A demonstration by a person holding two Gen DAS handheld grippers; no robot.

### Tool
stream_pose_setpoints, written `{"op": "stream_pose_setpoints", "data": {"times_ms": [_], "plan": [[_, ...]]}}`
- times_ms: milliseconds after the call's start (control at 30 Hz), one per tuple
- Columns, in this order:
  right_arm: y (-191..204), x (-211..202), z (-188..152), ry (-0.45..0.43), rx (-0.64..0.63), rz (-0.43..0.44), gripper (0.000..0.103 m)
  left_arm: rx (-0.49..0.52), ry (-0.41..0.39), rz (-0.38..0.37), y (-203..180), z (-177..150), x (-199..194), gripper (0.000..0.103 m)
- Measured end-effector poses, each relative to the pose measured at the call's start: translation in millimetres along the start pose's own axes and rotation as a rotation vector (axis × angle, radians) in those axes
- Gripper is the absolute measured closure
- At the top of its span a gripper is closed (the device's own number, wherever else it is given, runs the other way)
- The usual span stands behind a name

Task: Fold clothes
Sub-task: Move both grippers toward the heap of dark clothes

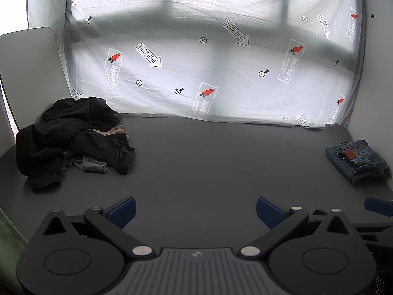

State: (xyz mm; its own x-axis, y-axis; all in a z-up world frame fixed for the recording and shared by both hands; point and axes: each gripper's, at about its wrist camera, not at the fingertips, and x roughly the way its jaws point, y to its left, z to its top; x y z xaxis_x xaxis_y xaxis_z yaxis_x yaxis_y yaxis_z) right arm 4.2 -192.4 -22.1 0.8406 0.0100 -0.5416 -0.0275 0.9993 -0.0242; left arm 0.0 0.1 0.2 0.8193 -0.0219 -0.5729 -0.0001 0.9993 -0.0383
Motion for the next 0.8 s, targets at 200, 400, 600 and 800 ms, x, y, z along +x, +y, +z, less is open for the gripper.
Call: {"op": "stream_pose_setpoints", "data": {"times_ms": [200,400,600,800], "plan": [[1.0,5.2,-1.7,0.0,0.003,-0.007,0.001,-0.002,-0.002,-0.002,2.5,3.3,-1.2,0.0],[9.9,6.9,4.6,0.002,0.001,-0.007,0.001,-0.005,-0.001,-0.002,4.7,5.6,1.1,0.0],[14.7,11.6,10.1,0.007,-0.008,-0.004,0.001,-0.013,0.0,0.002,6.9,8.2,1.3,0.0],[15.6,12.7,12.2,0.009,-0.012,-0.002,0.001,-0.02,0.007,0.007,7.9,10.1,3.0,0.0]]}}
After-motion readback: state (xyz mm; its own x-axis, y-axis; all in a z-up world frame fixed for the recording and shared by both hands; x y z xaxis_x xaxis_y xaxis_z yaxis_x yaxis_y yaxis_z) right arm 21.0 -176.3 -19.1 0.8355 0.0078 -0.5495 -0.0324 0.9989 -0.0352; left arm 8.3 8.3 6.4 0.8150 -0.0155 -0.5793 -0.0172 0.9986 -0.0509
